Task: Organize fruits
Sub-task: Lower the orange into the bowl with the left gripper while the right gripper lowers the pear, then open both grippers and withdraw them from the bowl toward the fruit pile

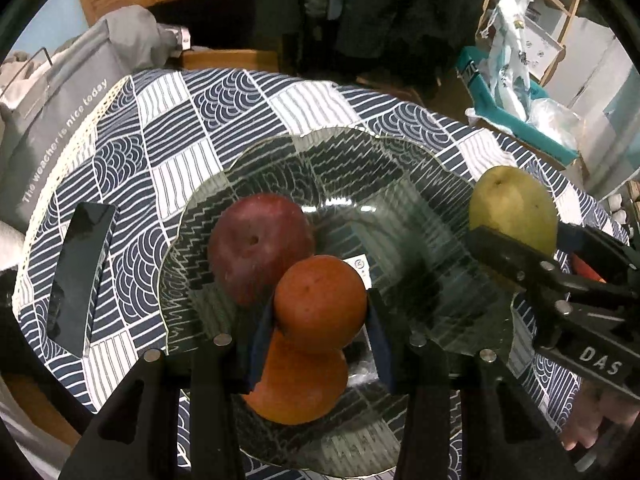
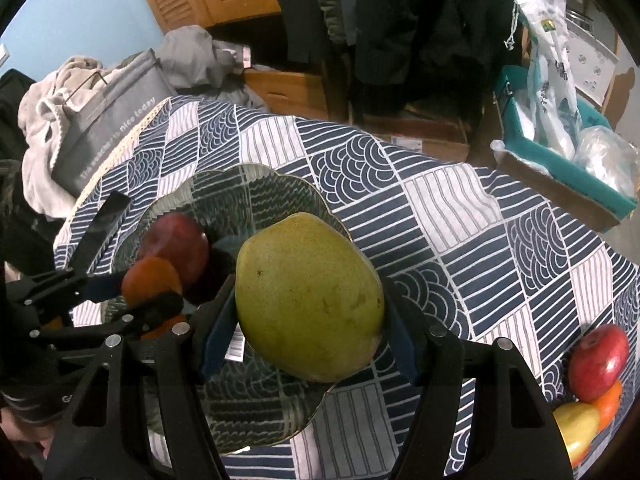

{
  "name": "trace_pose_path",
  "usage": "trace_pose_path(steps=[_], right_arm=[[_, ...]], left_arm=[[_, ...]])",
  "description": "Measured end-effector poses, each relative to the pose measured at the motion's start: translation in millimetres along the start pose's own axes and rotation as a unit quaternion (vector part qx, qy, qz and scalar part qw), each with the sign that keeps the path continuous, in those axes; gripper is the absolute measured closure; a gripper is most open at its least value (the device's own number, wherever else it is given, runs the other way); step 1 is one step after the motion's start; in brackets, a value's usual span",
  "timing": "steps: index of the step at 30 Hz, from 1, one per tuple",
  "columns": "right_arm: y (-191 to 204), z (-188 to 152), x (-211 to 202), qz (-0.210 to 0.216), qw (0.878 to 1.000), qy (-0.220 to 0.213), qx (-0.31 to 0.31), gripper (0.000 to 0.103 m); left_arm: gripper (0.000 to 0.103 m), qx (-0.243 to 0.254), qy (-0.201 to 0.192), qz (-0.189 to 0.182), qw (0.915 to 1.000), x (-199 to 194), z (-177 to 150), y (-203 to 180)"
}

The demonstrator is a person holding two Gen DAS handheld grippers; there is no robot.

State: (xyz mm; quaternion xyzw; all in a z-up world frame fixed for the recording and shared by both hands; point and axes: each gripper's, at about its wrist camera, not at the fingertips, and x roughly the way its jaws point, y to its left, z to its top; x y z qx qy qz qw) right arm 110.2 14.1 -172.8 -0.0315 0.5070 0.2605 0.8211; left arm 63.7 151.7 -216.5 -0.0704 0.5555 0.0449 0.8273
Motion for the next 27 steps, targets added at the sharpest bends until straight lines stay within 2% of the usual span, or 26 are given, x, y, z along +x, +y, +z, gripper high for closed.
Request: trace_pose_path(steps=[6,8,13,18,27], right_arm=[[0,0,4,0.008,1.000,0.007,0.005,0.035],[1,0,7,0.012,1.000,0.014,0.005,0.035],[1,-1,12,0.018,0.999,0.025,0.007,0.035],[-2,4,4,0.029,0.999,0.012,0.021,0.034],[-7,7,-12,0.019,1.000,-0.003,0.025,0.034]], left_arm=[[0.057,0.003,0.000,-0.001,1.0000,1,1,0],[0.049,0.008,0.005,0.005,0.9999,2,1,-1],[0.037,0.016,0.010,0.012,0.9997,3,-1,-3],[0.036,0.019,0.006,0.015,0.9997,-1,0,-4],[0.036,0.020,-0.009,0.002,0.9998,-17,2,-11]])
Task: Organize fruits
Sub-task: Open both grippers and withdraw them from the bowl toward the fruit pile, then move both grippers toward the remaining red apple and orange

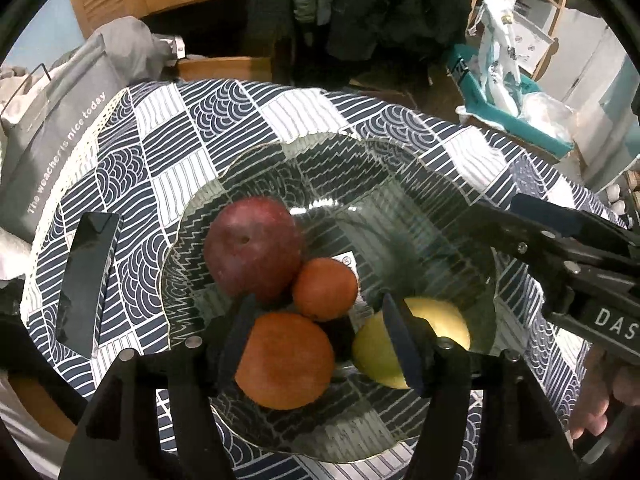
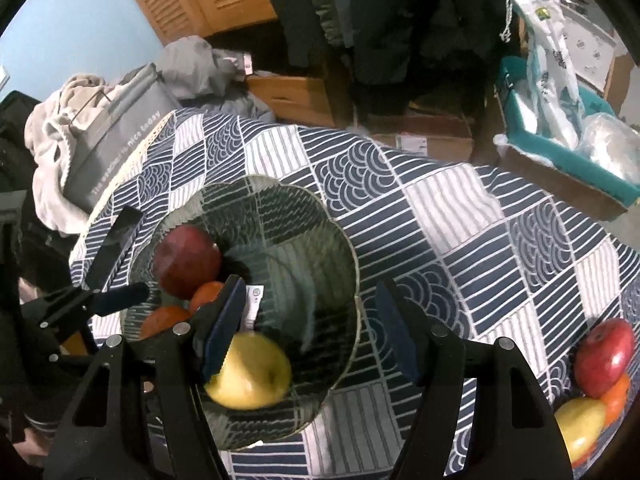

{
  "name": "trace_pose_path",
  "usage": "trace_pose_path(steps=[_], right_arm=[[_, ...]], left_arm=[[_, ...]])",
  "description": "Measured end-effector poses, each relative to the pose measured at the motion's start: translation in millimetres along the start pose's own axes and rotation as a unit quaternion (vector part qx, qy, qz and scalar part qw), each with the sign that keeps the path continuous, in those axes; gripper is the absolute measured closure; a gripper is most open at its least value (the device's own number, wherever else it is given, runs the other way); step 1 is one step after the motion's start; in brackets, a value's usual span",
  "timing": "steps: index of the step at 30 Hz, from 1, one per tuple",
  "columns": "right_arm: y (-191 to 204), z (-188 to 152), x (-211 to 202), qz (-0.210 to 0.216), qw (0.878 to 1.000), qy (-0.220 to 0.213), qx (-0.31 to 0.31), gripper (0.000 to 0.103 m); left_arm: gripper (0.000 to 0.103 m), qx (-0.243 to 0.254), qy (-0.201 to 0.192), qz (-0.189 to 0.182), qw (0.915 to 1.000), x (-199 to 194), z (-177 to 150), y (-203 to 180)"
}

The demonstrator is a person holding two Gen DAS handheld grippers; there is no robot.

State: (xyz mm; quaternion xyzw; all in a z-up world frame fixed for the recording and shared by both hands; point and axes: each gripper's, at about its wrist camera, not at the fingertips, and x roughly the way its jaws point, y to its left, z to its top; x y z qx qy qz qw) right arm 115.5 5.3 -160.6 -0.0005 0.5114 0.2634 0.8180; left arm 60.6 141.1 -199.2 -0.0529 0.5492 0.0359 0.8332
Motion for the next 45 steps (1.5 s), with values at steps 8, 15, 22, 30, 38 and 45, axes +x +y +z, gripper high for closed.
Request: trace_pose_path(steps=[8,15,22,30,38,45], right_arm=[[-5,4,-32,-0.032,0.999,-0.027,-0.003,0.034],[-11,6,-63,-0.079,0.996,-0.049,-0.011,0.033],[-21,2,-96,-0.107,0.992,-0.070,-0.007,0.031],[-33,-6,-133,-0.135,0.986,-0.095,0.004,0.028],[-40,-14,-168,-0.170,0.978,-0.124,-0.002,0.027],[-49,-24,-194,-0.186,0.972,-0.142,0.002,0.024]], left_arm=[[0.036,0.006,-0.022,-0.016,0.9996,-21,4,-13],[0.033,0.014,-0.043,-0.028,0.9986,-41,8,-28],[0.033,0.028,-0.056,-0.044,0.9971,-56,11,-45],[0.033,0.050,-0.072,-0.052,0.9948,-72,11,-68],[0.028,0.068,-0.103,-0.049,0.9911,-98,14,-89],[0.027,0.091,-0.131,-0.049,0.9859,-120,14,-112]])
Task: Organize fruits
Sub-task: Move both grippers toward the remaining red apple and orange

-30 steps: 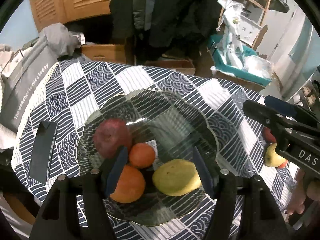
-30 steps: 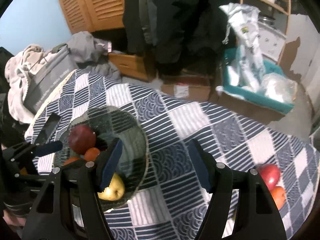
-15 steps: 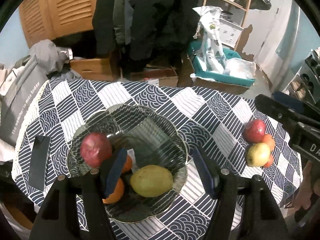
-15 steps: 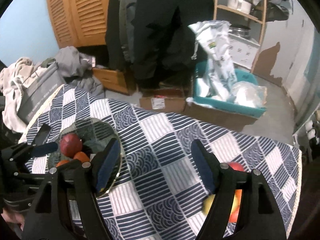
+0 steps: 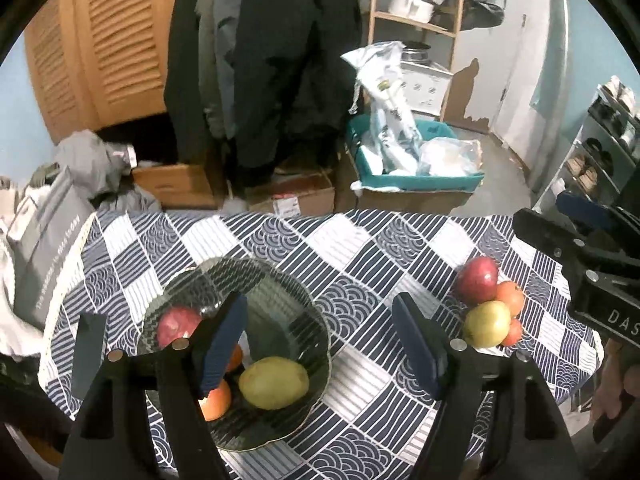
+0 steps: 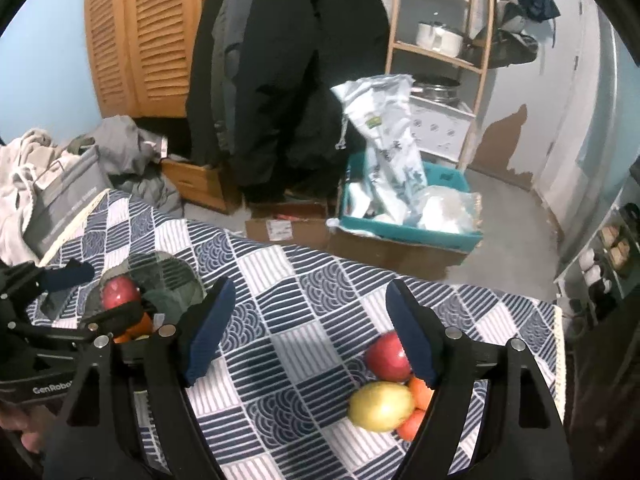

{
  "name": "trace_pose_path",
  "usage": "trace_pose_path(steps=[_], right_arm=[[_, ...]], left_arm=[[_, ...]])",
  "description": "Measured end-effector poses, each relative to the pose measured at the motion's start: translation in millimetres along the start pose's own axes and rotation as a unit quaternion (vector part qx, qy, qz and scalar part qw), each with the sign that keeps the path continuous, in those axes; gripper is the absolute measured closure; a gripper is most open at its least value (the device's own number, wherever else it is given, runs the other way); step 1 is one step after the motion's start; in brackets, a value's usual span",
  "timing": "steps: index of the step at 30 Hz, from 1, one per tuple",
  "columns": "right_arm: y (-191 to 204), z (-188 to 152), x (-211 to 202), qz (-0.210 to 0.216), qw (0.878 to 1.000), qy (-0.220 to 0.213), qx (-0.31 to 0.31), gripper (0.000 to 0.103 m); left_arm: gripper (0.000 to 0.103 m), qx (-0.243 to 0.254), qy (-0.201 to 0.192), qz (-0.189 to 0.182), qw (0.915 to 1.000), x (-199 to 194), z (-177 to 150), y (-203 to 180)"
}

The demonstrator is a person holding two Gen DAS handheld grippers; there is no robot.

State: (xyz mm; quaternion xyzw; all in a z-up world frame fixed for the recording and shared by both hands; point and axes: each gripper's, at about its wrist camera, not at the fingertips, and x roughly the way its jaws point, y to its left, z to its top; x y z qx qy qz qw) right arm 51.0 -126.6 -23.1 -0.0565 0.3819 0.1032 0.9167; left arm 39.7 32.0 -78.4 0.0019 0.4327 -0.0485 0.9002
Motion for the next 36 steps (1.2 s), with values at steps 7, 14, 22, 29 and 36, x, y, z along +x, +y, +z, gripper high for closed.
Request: trace_pose_path(steps=[7,14,22,29,36], right_arm=[[-26,-6,-19,-0.020,1.000,-0.007,0.011,0.021],[-56,-19,-28,-0.043,0.999,-0.004,0.029,0.021],[-86,-30,-38,-0.064,0.997,-0.007,0.047,0.019],[-115,-41,-45,-0.076,0.995,-0.004,0.070,0.018],[-138,-50,-45,-0.084,0.992,0.004,0.090,0.018]], left_arm=[[0.023,0.022,-0.011,-0.012,0.9996,-6,9,-26],[0.023,0.042,-0.014,-0.022,0.9988,-9,12,-53],[0.022,0.061,-0.011,-0.027,0.9977,-6,16,-82],[0.022,0.082,-0.003,-0.031,0.9961,0,15,-105],[0.023,0.094,0.008,-0.035,0.9949,8,14,-122]])
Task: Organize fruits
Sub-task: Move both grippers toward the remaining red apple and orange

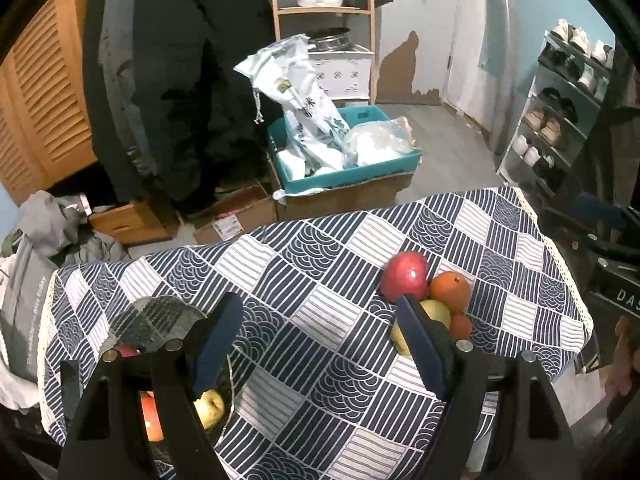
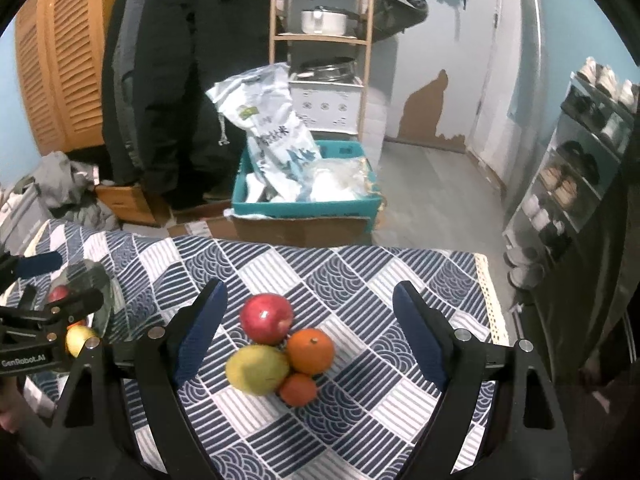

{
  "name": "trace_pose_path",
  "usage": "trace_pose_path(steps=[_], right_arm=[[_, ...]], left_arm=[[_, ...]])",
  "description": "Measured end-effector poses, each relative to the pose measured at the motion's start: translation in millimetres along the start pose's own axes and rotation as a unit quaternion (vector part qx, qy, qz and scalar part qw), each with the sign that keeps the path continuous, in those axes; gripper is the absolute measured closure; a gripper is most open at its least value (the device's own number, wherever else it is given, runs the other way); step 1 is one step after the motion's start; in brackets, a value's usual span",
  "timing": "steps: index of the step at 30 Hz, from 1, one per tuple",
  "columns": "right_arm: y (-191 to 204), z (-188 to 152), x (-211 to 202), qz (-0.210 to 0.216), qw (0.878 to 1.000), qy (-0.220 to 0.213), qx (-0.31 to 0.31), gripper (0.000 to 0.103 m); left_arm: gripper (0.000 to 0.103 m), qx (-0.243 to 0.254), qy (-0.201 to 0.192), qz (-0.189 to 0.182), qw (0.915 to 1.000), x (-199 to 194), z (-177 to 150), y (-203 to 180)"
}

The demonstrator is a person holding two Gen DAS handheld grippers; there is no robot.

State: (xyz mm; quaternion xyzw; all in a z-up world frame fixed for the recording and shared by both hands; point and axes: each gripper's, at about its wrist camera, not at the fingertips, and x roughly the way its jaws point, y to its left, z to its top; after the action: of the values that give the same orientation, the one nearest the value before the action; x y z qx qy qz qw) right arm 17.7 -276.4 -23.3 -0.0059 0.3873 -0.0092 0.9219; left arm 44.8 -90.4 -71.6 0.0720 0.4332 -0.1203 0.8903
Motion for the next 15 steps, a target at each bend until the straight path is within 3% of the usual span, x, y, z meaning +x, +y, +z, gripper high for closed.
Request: trace_pose_path(steps=[15], right_arm=[[-26,-14,29,0.003,0.999,0.042,0.024,0.018]], left_arm=[[0.022,0.017,0.030,0.002,0.9994,33,0,-20]])
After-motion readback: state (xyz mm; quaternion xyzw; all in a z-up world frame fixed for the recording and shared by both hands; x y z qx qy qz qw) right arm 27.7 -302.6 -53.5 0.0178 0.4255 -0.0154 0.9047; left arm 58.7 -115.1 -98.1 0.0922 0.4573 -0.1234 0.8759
